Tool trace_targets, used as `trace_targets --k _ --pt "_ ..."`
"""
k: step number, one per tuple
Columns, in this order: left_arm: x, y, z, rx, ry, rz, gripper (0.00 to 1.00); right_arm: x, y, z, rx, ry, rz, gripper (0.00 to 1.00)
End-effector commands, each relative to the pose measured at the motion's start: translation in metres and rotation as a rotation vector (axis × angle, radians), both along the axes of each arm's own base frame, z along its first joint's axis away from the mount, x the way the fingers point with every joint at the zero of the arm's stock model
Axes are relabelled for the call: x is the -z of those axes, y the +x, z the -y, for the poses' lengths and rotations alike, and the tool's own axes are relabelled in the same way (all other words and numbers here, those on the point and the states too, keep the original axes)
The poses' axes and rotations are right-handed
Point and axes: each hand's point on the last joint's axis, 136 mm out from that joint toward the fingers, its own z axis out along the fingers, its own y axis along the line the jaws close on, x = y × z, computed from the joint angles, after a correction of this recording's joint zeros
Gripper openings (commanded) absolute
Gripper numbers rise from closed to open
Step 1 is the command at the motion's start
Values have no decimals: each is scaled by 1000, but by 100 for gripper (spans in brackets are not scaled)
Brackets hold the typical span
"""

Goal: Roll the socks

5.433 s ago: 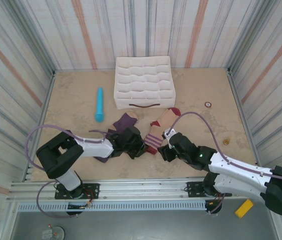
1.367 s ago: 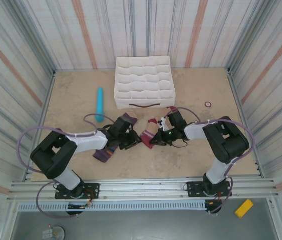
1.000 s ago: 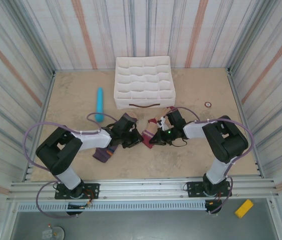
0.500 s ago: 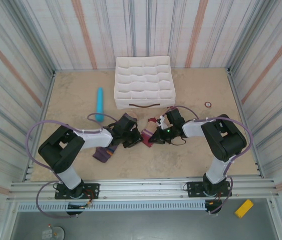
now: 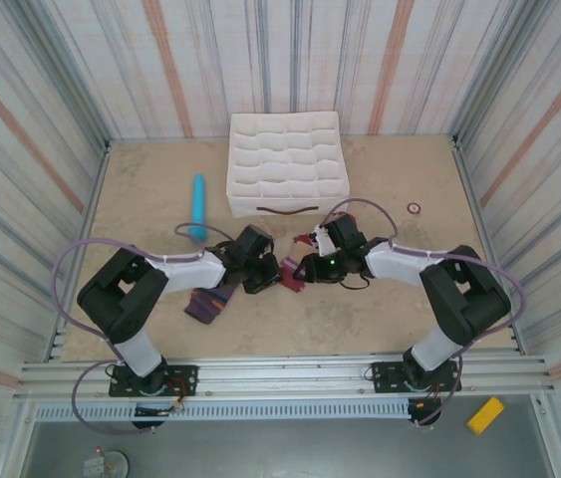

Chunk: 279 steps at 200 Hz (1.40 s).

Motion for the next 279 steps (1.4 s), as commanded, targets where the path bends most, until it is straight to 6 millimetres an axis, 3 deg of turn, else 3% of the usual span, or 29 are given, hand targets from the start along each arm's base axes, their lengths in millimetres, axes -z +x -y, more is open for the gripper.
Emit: trace_targets --k 1,39,101,160,190,248,279 --pt "4 -13 -11 39 56 -67 0 -20 4 12 -46 -178 234 63" --pt "-4 -19 -11 56 38 -101 0 -44 -21 -6 -228 -400 574 68" --pt "-14 -28 -6 130 -43 -214 0 -57 -47 -11 -305 -483 769 73" --pt "-28 -26 2 202 -74 -231 0 -40 -54 -12 -392 -511 782 73" --pt "-22 -29 -1 233 -37 -222 0 -28 -52 -10 -383 -553 799 73" --pt "2 -42 -4 212 2 -237 0 -6 -72 -22 -450 -553 852 72" --pt "2 -43 -1 226 -13 -252 0 9 -66 -32 -514 -644 895 70"
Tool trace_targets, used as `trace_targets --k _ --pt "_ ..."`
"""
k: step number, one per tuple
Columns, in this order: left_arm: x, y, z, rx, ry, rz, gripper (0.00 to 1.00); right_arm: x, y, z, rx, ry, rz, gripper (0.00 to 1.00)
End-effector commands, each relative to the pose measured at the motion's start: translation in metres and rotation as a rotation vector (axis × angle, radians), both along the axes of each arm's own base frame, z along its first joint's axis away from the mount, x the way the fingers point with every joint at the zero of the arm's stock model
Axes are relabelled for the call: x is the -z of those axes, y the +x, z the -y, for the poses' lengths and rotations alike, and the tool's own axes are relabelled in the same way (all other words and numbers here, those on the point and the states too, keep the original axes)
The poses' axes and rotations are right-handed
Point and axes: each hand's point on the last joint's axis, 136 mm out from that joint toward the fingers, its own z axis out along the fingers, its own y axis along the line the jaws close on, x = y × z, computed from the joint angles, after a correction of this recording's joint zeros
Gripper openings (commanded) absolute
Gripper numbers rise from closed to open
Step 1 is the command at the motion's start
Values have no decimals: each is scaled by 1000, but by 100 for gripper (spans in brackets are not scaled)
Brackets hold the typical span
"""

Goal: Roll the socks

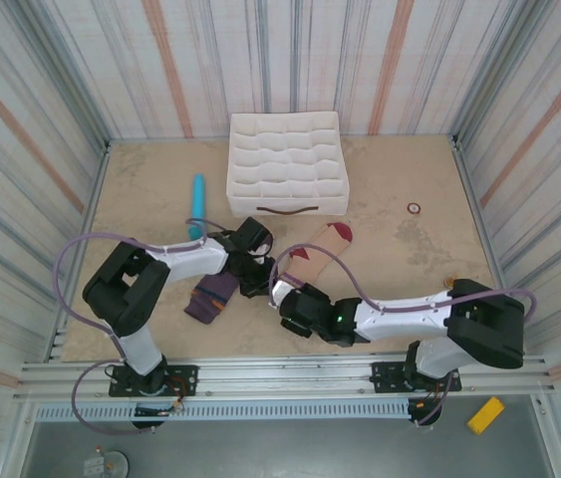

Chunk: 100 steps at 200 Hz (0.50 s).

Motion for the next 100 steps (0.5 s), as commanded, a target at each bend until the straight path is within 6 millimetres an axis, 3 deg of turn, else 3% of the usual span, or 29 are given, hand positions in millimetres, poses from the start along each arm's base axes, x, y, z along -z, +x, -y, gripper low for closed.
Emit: trace_targets --k 1,100 --pt "6 -4 -1 8 4 -24 0 7 9 -7 -22 -73 79 70" --pt "4 -8 -4 25 -26 -52 0 31 21 -3 27 -151 162 58"
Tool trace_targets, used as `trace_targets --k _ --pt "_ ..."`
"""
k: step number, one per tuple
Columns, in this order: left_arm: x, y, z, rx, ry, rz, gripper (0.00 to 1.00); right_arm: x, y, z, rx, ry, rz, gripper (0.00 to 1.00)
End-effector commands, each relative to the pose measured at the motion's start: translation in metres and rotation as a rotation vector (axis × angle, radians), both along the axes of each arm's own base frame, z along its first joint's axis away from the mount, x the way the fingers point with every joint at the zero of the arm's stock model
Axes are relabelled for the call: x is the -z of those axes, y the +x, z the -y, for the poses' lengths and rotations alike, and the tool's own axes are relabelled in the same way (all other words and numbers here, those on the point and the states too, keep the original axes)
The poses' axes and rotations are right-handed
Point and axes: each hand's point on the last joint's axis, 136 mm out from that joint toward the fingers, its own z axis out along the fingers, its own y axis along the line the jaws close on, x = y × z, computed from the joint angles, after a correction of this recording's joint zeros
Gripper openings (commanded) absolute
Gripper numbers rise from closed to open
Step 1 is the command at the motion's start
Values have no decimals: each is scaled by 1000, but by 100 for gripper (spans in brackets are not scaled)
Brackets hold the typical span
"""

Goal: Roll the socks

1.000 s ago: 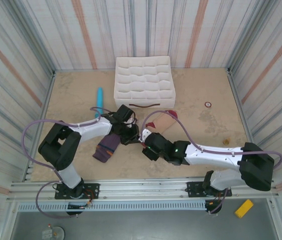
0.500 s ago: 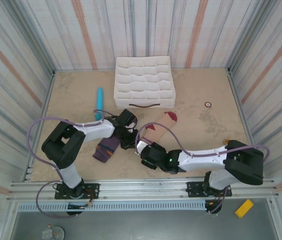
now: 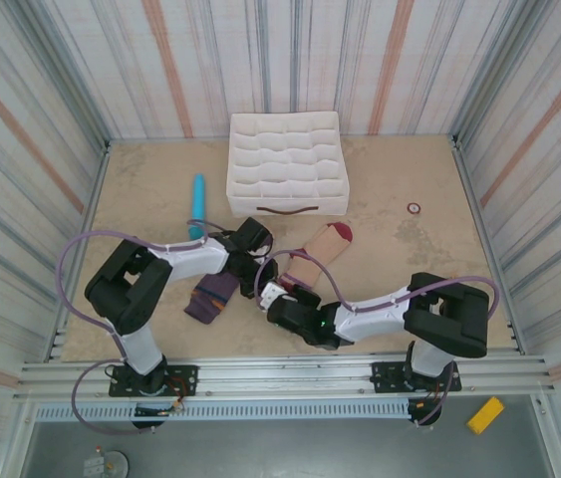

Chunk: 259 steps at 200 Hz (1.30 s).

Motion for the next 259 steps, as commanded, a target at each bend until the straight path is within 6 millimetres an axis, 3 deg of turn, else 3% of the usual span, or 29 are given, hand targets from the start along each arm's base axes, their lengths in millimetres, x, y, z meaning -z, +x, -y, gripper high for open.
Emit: trace_targets --k 1,94,128,157,174,204,218,237,259 --pt "4 -5 -6 14 -2 -23 0 17 -2 10 8 -76 -6 58" --pt "3 -9 -23 -28 -28 -19 0 34 -7 8 1 -17 -62 46" --pt "0 -8 -28 -41 -36 -10 0 43 -10 8 -9 4 -117 33" --pt "2 -8 -30 -50 -38 -8 0 47 -10 8 -12 23 -169 9" --pt "2 -9 -32 -54 -38 -5 0 48 -8 9 -9 41 -208 0" --pt "-1 -8 -34 -60 -42 12 0 47 -11 3 -32 100 -339 0" --pt "-5 -7 -34 -66 -49 29 13 48 -11 4 -23 135 -425 0" --pt "-12 -5 -39 -82 -41 67 44 48 -6 7 13 196 -527 0" --pt "-20 -2 -44 -112 -45 107 60 46 -3 9 51 285 -640 0"
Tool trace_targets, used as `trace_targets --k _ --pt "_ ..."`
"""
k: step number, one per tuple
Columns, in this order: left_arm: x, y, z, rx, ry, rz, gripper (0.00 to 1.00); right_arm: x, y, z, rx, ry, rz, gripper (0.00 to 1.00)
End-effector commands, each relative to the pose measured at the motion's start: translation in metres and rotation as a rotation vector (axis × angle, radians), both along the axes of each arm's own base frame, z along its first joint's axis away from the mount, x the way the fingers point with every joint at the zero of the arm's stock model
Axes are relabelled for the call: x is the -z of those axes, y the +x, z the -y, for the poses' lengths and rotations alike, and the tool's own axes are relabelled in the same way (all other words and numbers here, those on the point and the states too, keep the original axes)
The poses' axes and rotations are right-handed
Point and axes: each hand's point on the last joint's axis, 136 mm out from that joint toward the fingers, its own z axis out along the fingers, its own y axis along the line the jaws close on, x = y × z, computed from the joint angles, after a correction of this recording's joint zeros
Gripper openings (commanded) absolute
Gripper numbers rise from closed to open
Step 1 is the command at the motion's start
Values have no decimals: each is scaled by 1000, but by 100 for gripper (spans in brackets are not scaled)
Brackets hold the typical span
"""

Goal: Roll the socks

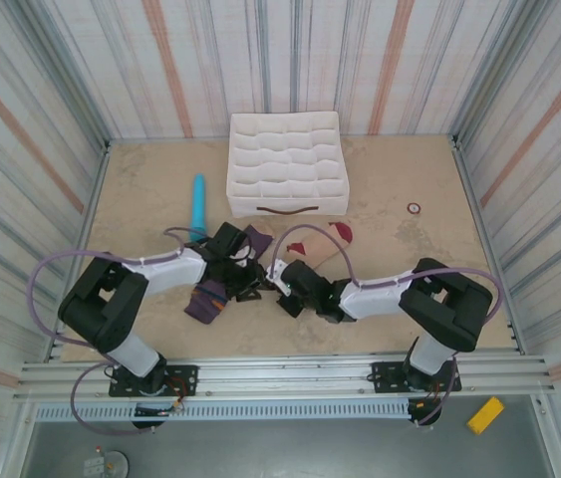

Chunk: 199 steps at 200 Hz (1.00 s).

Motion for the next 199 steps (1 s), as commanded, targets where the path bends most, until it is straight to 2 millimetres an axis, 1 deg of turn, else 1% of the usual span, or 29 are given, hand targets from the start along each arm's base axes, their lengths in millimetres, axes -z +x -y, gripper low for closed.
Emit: trace_targets --k 1,21,57,88,104,142,157,172,187,199 --pt "-11 -1 -8 -24 8 44 60 37 -31 28 10 -36 -301 0" --pt "-17 2 -9 -52 -16 86 63 32 -30 27 25 37 -389 0" --pt "-20 8 -8 -96 -65 141 63 16 -21 28 85 211 -576 0" --pt "-17 12 -7 -117 -75 175 62 0 -5 28 148 411 -750 0" --pt "-15 17 -7 -130 -69 193 61 -4 3 28 179 474 -827 0" --pt "-14 30 0 -165 -61 239 57 0 20 38 270 616 -952 0" --pt "-16 33 5 -161 -51 253 56 4 27 47 327 678 -991 0" --pt "-17 36 13 -152 -40 273 56 5 34 55 383 720 -1018 0" --pt "-17 38 18 -153 -19 292 59 4 39 61 426 748 -1049 0" --pt "-19 41 24 -147 -11 320 61 8 40 65 473 733 -1080 0"
